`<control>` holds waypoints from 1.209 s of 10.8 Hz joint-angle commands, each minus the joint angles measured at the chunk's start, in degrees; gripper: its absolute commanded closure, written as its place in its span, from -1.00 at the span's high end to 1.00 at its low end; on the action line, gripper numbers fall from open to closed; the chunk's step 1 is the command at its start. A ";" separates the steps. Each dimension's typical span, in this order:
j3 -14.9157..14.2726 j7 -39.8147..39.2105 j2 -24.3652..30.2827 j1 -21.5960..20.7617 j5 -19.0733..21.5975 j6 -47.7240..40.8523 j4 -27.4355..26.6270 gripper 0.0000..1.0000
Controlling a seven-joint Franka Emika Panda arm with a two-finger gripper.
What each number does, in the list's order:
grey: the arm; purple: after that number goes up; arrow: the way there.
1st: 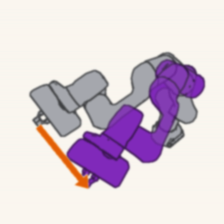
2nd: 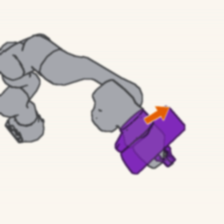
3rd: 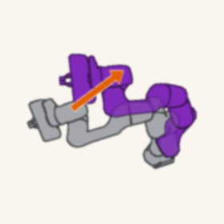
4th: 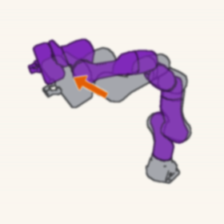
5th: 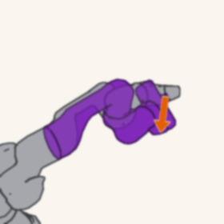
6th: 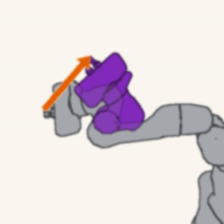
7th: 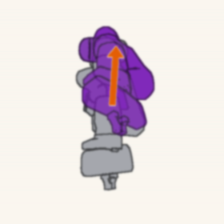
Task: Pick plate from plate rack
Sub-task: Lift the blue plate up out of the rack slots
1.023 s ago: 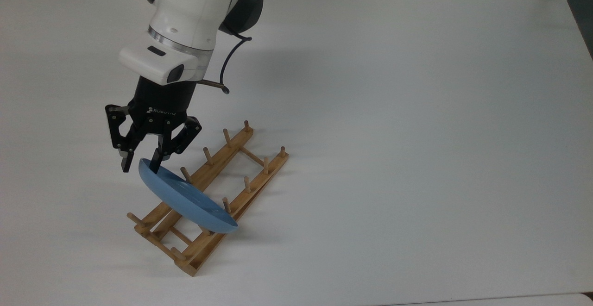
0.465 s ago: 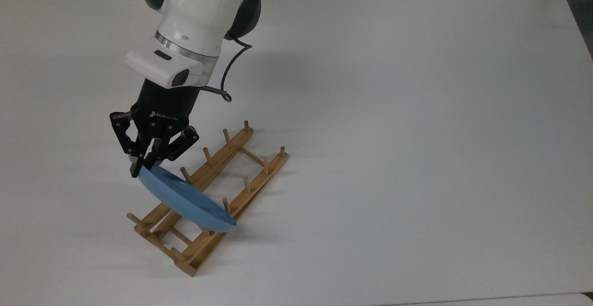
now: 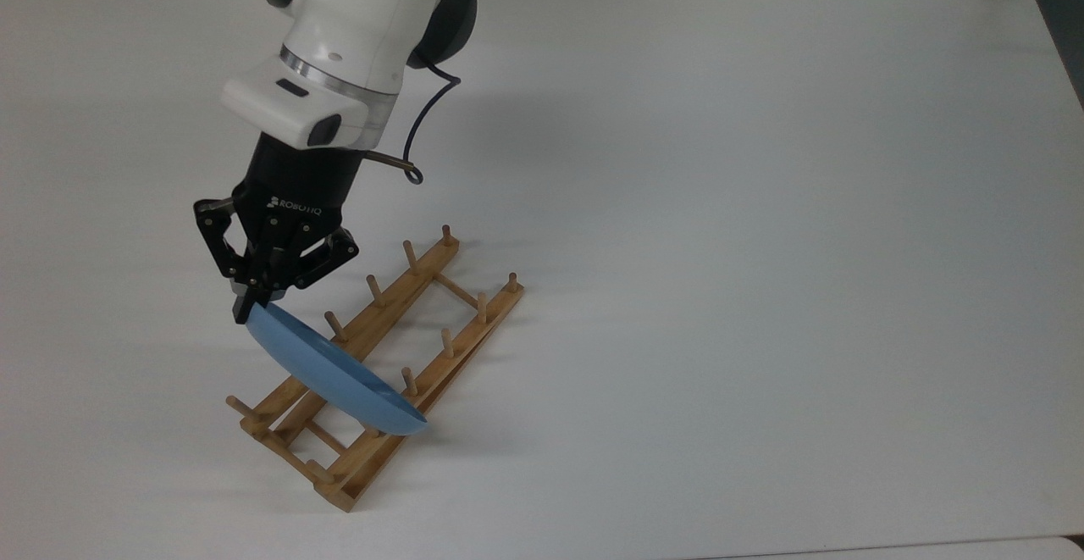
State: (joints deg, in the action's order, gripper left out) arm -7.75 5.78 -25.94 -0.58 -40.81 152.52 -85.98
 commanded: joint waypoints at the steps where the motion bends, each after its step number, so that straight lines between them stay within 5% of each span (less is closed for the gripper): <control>1: -1.74 8.17 3.52 -0.83 -1.38 3.13 -0.59 -1.00; 4: -1.65 25.80 5.28 -0.74 0.46 3.40 1.43 -1.00; 6: -0.86 34.87 7.13 -1.00 6.06 3.75 1.26 -1.00; 10: 2.21 36.95 9.51 -3.54 28.81 -5.16 -4.36 -1.00; 13: 2.22 21.54 9.59 -5.92 50.23 -22.36 -4.72 -1.00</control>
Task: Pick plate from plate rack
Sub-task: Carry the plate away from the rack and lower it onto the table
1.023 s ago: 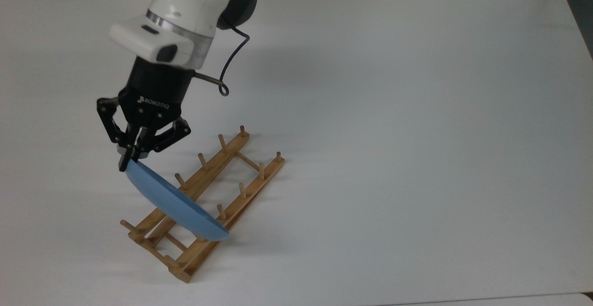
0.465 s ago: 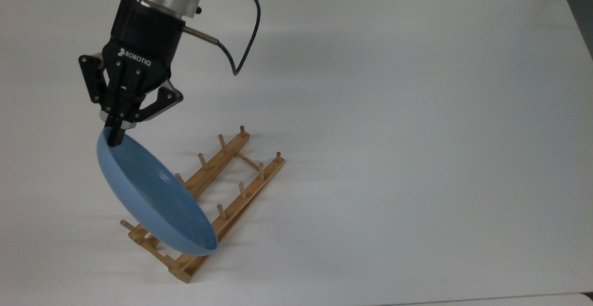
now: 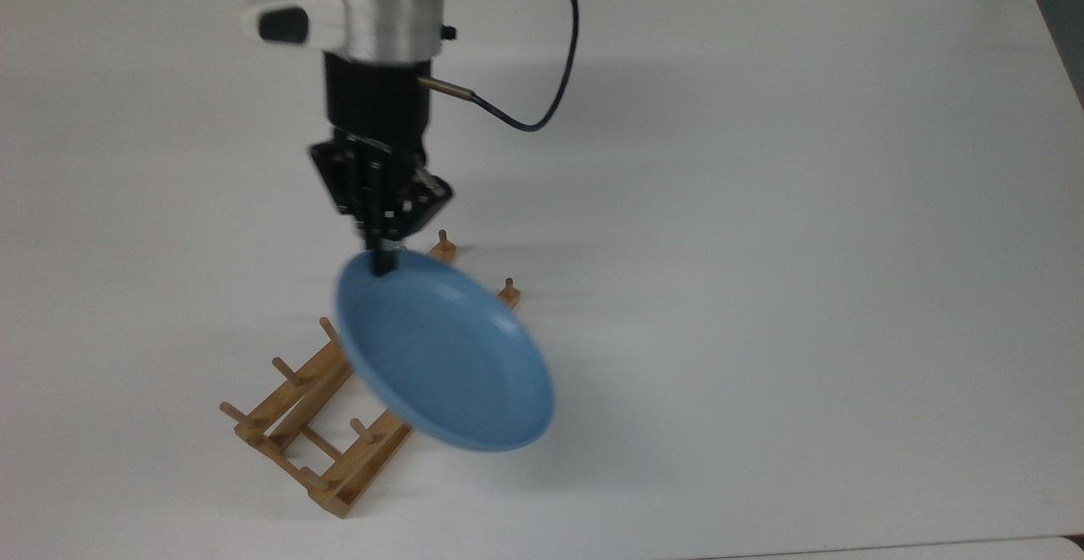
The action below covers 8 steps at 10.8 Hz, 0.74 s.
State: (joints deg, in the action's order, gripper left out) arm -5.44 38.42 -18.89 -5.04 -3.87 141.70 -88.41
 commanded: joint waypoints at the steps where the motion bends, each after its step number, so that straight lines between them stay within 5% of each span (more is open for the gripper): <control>1: -0.36 -18.57 3.06 -1.38 18.06 -21.11 -2.21 -1.00; 4: -0.45 -37.65 4.91 -1.03 18.64 -46.36 -4.74 -1.00; 8: -0.71 -51.04 4.74 -0.41 10.04 -48.36 -14.50 -1.00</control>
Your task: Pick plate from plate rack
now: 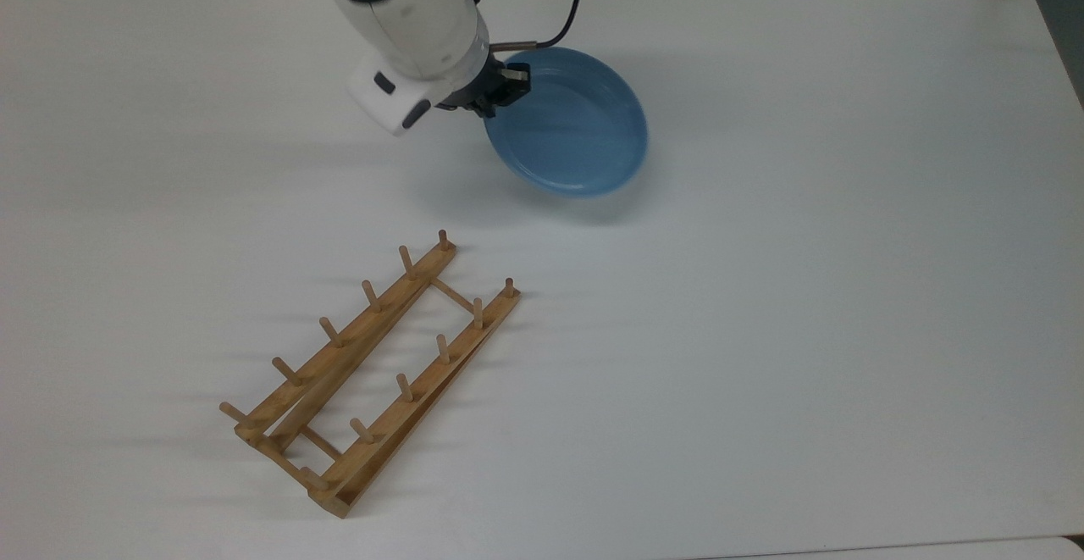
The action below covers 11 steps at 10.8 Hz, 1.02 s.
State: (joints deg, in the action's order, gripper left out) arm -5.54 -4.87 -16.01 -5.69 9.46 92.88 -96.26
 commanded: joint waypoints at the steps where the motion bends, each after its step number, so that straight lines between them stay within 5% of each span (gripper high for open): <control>1: -0.70 -10.23 1.69 0.85 -4.44 1.15 -8.23 -1.00; 4: -1.05 -12.97 0.11 2.08 -7.17 5.54 -10.08 -0.94; 6: -2.53 -12.98 -1.12 2.35 -9.71 9.31 -11.05 -0.56; 11: -4.48 -12.02 0.87 2.62 -12.45 13.56 -10.27 -0.12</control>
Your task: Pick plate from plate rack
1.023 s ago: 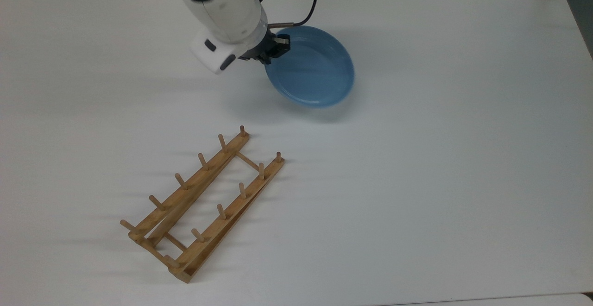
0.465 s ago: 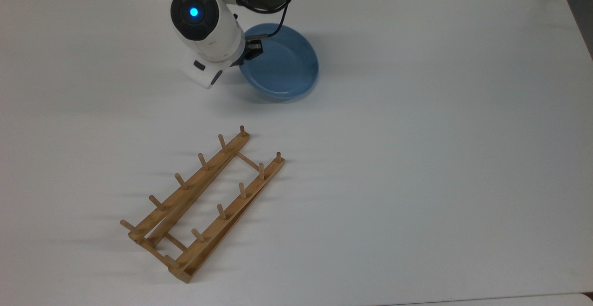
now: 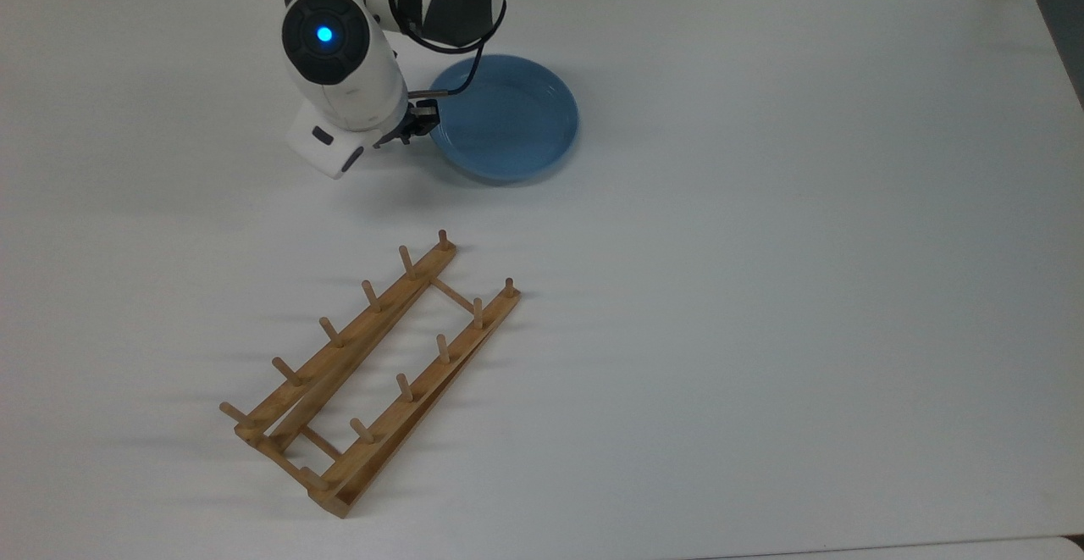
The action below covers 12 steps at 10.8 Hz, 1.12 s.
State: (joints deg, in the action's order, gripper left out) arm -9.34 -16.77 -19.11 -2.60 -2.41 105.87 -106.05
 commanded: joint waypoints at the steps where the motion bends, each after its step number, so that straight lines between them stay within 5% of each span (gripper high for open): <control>1: -0.68 1.11 6.52 -0.48 -0.32 0.13 0.05 0.01; 5: 1.77 15.78 14.17 -1.35 -0.23 -8.37 4.35 1.00; 9: 5.65 28.94 17.88 -0.57 -3.47 -9.89 5.59 1.00; 12: 5.47 26.53 18.15 -0.39 -3.57 -10.15 5.68 1.00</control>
